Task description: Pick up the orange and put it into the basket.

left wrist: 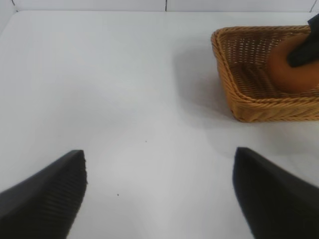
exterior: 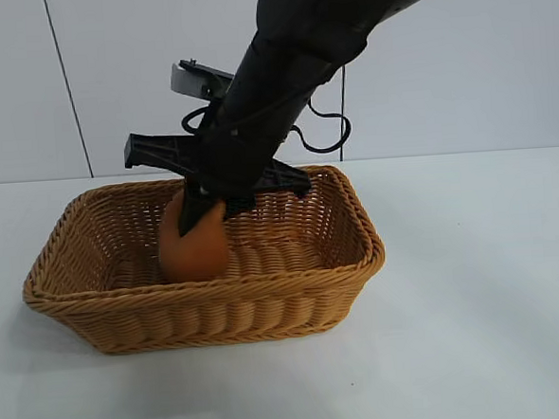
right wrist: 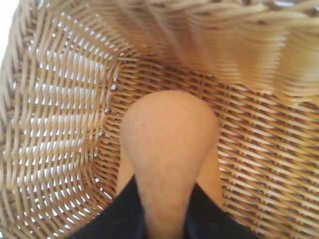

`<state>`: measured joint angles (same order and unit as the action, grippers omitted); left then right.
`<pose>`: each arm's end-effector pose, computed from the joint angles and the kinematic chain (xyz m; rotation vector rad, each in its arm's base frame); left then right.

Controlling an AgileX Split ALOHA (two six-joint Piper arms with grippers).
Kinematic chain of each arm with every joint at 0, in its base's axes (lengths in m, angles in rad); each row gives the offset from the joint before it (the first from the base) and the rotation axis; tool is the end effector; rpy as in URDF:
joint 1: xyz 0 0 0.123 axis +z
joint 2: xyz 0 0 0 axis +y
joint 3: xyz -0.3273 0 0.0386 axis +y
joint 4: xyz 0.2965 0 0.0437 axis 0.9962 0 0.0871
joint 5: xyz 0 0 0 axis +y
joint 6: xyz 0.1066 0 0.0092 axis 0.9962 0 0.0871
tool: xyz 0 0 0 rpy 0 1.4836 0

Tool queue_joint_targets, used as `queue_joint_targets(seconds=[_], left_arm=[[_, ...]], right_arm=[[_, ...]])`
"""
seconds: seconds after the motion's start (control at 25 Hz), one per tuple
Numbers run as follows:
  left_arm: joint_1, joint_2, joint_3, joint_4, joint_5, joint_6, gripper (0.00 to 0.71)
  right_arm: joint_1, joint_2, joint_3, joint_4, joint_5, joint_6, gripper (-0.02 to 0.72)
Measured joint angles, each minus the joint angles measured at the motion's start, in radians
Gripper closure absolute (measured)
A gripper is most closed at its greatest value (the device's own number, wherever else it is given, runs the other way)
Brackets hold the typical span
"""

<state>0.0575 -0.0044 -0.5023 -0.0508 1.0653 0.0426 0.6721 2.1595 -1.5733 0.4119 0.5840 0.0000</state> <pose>0.0060 -0.0044 0.2937 -0.0125 2.0411 0.0019 0.4058 0.3531 0.1559 -0.5180 2.6724 0.6243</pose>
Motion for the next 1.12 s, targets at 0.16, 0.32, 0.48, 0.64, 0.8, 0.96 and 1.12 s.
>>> queue_joint_targets(seconds=[0.16, 0.32, 0.48, 0.64, 0.8, 0.96, 1.12], left_arm=[[0.0, 0.0, 0.0, 0.0, 0.0, 0.0, 0.133], [0.0, 0.0, 0.0, 0.0, 0.0, 0.0, 0.133], [0.0, 0.0, 0.0, 0.0, 0.0, 0.0, 0.133], [0.0, 0.0, 0.0, 0.0, 0.0, 0.0, 0.133], [0.0, 0.0, 0.0, 0.0, 0.0, 0.0, 0.133], [0.0, 0.0, 0.0, 0.0, 0.0, 0.0, 0.133], [0.0, 0.0, 0.0, 0.0, 0.0, 0.0, 0.133]], right_arm=[[0.0, -0.011, -0.004, 0.007, 0.047, 0.0, 0.151], [0.0, -0.051, -0.064, -0.036, 0.122, 0.025, 0.062], [0.0, -0.076, -0.185, -0.154, 0.274, 0.103, 0.052], [0.0, -0.081, -0.306, -0.337, 0.502, 0.187, 0.052], [-0.012, -0.081, -0.333, -0.476, 0.604, 0.237, 0.052], [-0.092, -0.081, -0.333, -0.479, 0.617, 0.236, 0.052], [-0.242, -0.081, -0.334, -0.483, 0.619, 0.198, 0.052]])
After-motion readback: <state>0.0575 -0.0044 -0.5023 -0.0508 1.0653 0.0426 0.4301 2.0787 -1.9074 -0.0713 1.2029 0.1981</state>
